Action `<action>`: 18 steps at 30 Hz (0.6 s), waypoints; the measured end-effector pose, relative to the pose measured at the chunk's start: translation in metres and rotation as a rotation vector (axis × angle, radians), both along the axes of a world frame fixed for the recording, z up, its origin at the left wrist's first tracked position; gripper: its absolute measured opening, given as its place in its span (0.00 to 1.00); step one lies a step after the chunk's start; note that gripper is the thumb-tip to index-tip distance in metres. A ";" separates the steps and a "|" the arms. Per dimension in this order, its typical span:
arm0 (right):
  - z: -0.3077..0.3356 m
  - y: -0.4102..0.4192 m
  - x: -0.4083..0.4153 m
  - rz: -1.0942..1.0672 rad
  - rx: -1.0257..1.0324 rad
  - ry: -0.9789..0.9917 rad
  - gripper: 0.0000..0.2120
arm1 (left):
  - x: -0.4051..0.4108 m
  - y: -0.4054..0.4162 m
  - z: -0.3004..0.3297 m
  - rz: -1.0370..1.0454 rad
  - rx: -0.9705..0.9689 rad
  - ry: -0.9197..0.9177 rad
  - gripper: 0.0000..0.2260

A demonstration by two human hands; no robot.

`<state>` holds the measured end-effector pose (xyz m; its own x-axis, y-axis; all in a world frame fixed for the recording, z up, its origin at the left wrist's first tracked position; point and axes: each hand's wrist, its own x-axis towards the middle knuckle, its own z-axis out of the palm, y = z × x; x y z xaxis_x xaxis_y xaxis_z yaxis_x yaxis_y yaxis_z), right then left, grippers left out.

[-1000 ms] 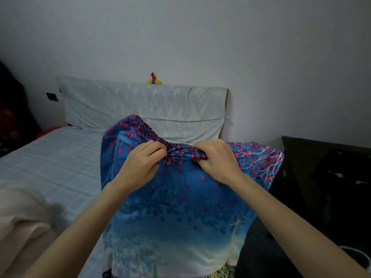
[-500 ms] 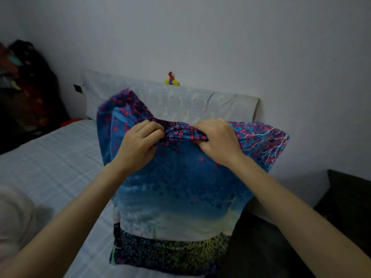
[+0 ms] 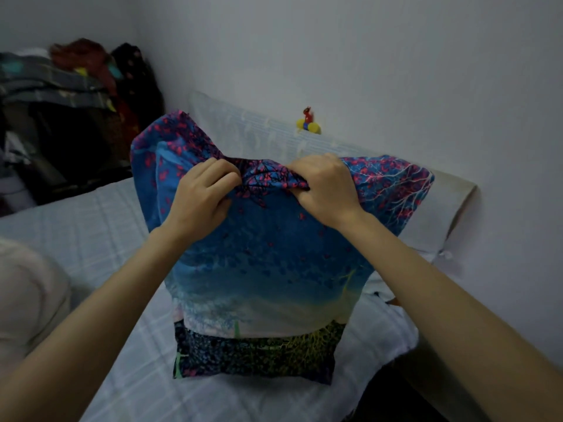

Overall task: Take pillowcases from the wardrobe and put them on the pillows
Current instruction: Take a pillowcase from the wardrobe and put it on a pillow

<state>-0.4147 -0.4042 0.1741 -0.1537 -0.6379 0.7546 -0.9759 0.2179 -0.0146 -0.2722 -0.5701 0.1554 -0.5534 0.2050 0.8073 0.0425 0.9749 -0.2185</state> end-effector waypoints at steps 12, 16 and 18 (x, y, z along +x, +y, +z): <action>0.010 -0.112 -0.138 0.147 -0.003 -0.015 0.07 | -0.119 -0.091 0.007 0.139 -0.014 0.068 0.11; 0.012 -0.145 -0.173 0.192 0.016 -0.016 0.08 | -0.150 -0.115 0.007 0.200 0.036 0.067 0.13; 0.014 -0.162 -0.189 0.214 0.019 0.001 0.08 | -0.164 -0.127 0.007 0.236 0.061 0.081 0.14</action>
<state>-0.6036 -0.5667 0.1879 -0.0121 -0.6701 0.7421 -0.9999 0.0059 -0.0110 -0.4363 -0.6967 0.1619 -0.5131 0.0276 0.8579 -0.2027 0.9673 -0.1524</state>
